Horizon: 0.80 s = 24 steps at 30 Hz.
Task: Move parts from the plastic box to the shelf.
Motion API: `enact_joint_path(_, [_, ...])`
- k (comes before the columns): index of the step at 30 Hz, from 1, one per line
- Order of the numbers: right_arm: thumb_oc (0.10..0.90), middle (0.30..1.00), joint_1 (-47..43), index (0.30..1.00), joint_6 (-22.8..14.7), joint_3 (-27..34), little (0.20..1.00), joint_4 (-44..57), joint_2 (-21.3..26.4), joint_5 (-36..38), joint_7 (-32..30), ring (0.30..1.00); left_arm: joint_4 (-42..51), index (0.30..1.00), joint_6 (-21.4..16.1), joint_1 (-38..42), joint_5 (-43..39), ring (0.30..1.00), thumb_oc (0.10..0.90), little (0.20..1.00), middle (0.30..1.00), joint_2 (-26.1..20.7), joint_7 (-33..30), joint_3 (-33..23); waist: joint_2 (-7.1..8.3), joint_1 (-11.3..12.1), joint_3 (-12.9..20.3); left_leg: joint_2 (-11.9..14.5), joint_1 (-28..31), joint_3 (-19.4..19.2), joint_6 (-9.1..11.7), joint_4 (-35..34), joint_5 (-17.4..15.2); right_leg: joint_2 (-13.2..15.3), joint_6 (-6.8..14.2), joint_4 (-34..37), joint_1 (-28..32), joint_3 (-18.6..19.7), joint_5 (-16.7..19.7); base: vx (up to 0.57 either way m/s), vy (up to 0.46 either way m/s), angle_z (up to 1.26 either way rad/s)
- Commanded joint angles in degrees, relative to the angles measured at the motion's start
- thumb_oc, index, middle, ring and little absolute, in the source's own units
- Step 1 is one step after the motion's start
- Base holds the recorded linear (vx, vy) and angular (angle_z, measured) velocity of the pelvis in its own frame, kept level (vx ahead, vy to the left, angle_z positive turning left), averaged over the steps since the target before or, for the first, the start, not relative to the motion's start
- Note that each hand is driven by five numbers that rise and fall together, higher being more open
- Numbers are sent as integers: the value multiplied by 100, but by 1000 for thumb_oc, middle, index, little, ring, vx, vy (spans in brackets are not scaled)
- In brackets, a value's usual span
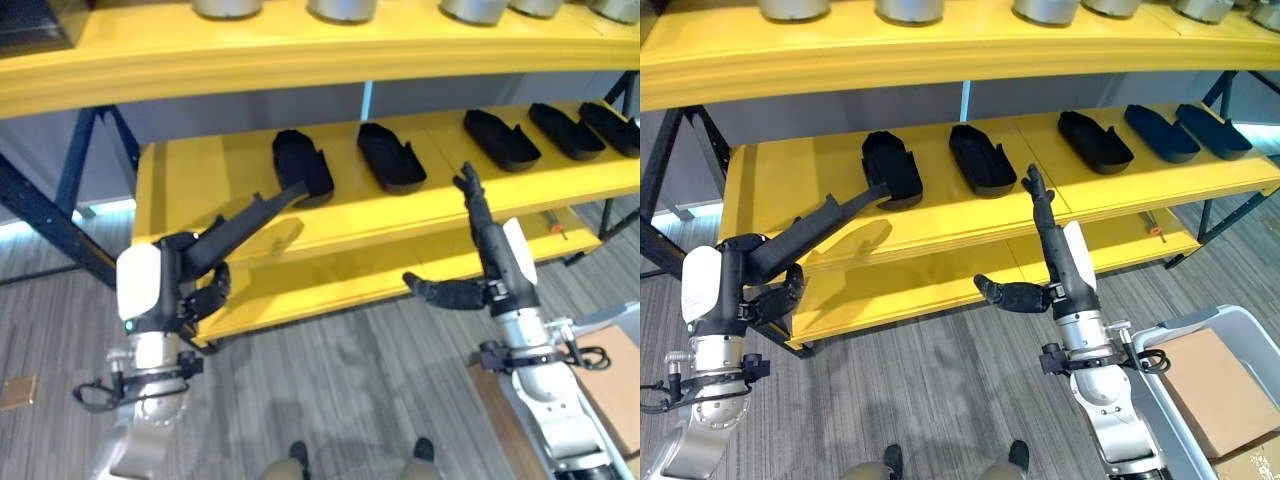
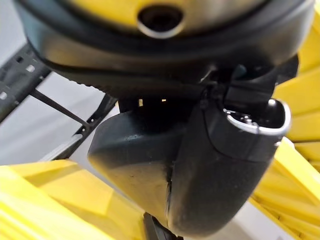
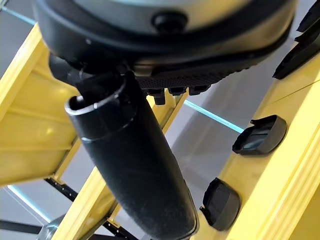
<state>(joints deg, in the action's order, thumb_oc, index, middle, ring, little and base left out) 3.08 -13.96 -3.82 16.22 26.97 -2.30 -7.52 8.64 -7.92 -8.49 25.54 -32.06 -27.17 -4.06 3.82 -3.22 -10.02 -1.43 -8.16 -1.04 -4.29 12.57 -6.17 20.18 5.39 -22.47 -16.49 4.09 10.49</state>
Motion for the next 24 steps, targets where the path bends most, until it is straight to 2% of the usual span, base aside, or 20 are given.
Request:
enact_joint_path(1, [900,1000,-666,1000,-486,106,1000,448,212,-39,-85,1000,870,300,-409,467,28,300,400,300,300,-202,-477,-360,-248,-14,260,-90,782,-97,86,-1189,201,-1147,35,989,335,-1002,-784,276,22,9])
enact_joint_path(2, [900,1000,-673,1000,-520,88,1000,423,248,18,-58,1000,872,300,-366,443,23,300,400,300,300,-80,-492,-408,-161,-144,203,-136,1050,-70,117,-1281,147,-1653,130,1569,-48,-980,-524,276,-61,-52])
enact_joint_path(3, [900,1000,-651,1000,-553,83,1000,440,263,20,-58,1000,862,300,-366,452,35,300,400,300,300,-49,-499,-379,-136,-207,192,-150,1100,-27,123,-1292,135,-1784,141,1698,-52,-837,-481,313,-122,-25])
enact_joint_path(5, [900,1000,-457,1000,-586,172,1000,514,343,10,-5,1000,878,300,-413,396,159,300,400,300,300,41,-477,-318,-71,-237,413,-153,1144,8,201,-1459,149,-1986,58,2102,471,-344,-495,274,-172,44])
enact_joint_path(8, [900,1000,-301,1000,-552,357,1000,525,414,151,-32,1000,904,300,-500,272,-87,300,400,300,300,223,-400,-296,-85,-169,636,-18,1194,52,308,-1334,43,-2038,-42,2161,791,-506,-665,279,-202,49])
enact_joint_path(11, [900,1000,-112,1000,-545,468,1000,543,450,225,-34,1000,942,300,-481,206,-262,300,400,300,300,261,-364,-248,-112,-169,678,106,1275,242,410,-1311,36,-2047,-154,2067,944,-660,-875,215,-192,55])
enact_joint_path(12, [900,1000,-29,1000,-556,520,1000,558,475,258,-17,1000,950,300,-477,170,-300,300,400,300,300,305,-350,-251,-104,-172,655,149,1236,334,492,-1063,-22,-2040,-235,1989,1028,-744,-1012,134,-232,44])
enact_joint_path(13, [900,1000,-26,1000,-598,570,1000,576,553,309,-15,1000,944,300,-515,186,-333,300,400,300,300,331,-332,-270,-50,-140,496,67,810,330,709,-4,138,-2024,-358,1963,1188,-798,-1116,37,-195,63])
enact_joint_path(14, [900,1000,-65,1000,-601,568,1000,572,597,311,-17,1000,951,300,-526,215,-359,300,400,300,300,332,-324,-270,-18,-103,398,-24,556,357,780,553,231,-2000,-404,1947,1229,-826,-1115,-71,-108,89])
enact_joint_path(15, [900,1000,-106,1000,-626,565,1000,552,613,330,-22,1000,940,300,-529,249,-375,300,400,300,300,326,-340,-275,-9,-68,303,-59,345,398,828,960,287,-1997,-436,1931,1251,-850,-1131,-79,-28,81])
enact_joint_path(16, [900,1000,-106,1000,-626,565,1000,552,613,330,-22,1000,940,300,-529,249,-375,300,400,300,300,326,-340,-275,-9,-68,303,-59,345,398,828,960,287,-1997,-436,1931,1251,-850,-1131,-36,-9,41])
enact_joint_path(17, [900,1000,-37,1000,-654,649,1000,529,603,317,-90,1000,957,300,-546,220,-413,300,400,300,300,347,-367,-321,111,-63,251,448,83,188,755,744,273,-1862,-383,1950,1324,-903,-1160,95,115,-5])
enact_joint_path(18, [900,1000,98,1000,-645,715,1000,497,536,350,-158,1000,987,300,-545,108,-475,300,400,300,300,377,-477,-384,166,-34,328,1121,63,375,830,-248,518,-1703,-234,2010,1391,-854,-1195,104,93,17])
enact_joint_path(19, [900,1000,113,1000,-646,715,1000,501,537,349,-160,1000,989,300,-544,98,-478,300,400,300,300,376,-481,-378,164,-40,352,1142,150,372,861,-454,630,-1721,-254,2011,1384,-865,-1194,154,228,50])
enact_joint_path(20, [900,1000,162,1000,-626,723,1000,472,528,372,-220,1000,968,300,-530,103,-537,300,400,300,300,391,-533,-387,90,-38,368,1443,110,545,955,-879,1011,-1657,-183,1994,1391,-771,-1265,104,177,35])
enact_joint_path(21, [900,1000,153,1000,-624,686,1000,454,544,338,-229,1000,964,300,-532,101,-518,300,400,300,300,388,-554,-390,42,-35,389,1425,219,570,989,-1013,1004,-1675,-169,2025,1420,-704,-1271,187,435,-5])
enact_joint_path(22, [900,1000,236,1000,-588,672,1000,474,488,288,-177,1000,1009,300,-533,91,-482,300,400,300,300,421,-500,-342,-97,-98,481,1334,391,377,1057,-1129,888,-1562,-53,2122,1496,-640,-1200,129,310,-57])
enact_joint_path(23, [900,1000,243,1000,-584,678,1000,479,488,286,-177,1000,1004,300,-536,97,-482,300,400,300,300,421,-500,-335,-89,-84,475,1319,394,366,1045,-1108,871,-1547,-40,2142,1512,-630,-1189,130,418,-74])
enact_joint_path(24, [900,1000,212,1000,-561,659,1000,489,425,251,-184,1000,1051,300,-559,143,-461,300,400,300,300,375,-495,-300,-107,-101,465,1152,407,288,985,-1000,741,-1382,61,2183,1552,-571,-1101,53,264,-54])
